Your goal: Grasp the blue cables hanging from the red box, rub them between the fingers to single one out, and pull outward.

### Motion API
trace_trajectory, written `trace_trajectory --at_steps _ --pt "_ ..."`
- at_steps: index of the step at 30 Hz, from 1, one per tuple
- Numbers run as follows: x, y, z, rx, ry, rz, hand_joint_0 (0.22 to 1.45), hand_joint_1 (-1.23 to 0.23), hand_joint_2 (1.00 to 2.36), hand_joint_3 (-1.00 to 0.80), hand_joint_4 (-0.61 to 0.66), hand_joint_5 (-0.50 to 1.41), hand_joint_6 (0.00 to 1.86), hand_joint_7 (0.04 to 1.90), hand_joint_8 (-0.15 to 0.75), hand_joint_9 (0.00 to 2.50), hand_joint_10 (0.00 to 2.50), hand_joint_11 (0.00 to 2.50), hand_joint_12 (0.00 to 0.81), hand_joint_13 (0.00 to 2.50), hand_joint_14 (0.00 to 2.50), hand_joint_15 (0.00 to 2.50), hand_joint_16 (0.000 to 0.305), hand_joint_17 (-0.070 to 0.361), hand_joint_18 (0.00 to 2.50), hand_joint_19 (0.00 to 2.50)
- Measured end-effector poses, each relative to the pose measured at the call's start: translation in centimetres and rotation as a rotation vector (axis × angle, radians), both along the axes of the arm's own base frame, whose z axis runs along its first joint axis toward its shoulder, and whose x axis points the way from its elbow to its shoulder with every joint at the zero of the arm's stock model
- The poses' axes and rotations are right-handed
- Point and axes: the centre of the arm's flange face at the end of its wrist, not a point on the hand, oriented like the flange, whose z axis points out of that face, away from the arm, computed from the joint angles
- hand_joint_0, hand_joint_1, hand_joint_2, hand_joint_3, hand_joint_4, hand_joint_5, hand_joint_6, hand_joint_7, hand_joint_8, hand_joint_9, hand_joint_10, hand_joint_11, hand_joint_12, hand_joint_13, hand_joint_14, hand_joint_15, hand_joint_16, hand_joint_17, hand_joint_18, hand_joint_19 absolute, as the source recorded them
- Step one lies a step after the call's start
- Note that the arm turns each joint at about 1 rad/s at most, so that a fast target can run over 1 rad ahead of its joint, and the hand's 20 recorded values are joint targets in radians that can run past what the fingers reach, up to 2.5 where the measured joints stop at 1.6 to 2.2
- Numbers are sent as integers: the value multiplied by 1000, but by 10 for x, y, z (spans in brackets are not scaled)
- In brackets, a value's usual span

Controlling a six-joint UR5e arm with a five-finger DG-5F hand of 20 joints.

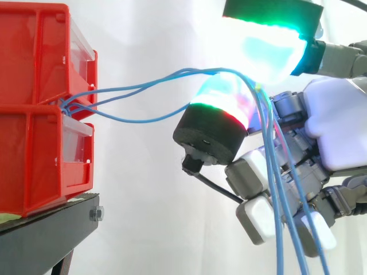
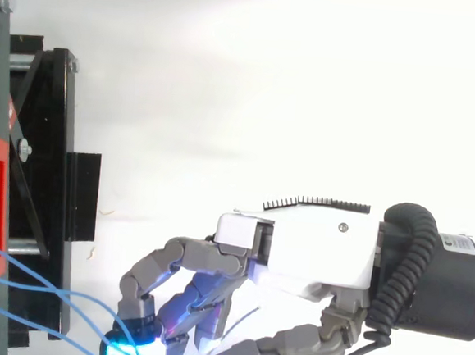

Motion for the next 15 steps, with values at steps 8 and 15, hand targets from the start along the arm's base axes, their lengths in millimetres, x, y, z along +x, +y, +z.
trace_trajectory --at_steps 8,15 --pt "1 -1 1 1 -3 -1 764 -948 1001 -487 70 -198 897 1014 325 841 15 844 403 853 16 490 53 120 1008 452" --pt "1 -1 2 0 -3 -2 680 -953 1000 -500 104 -206 884 974 313 811 14 833 398 845 17 501 53 120 990 459"
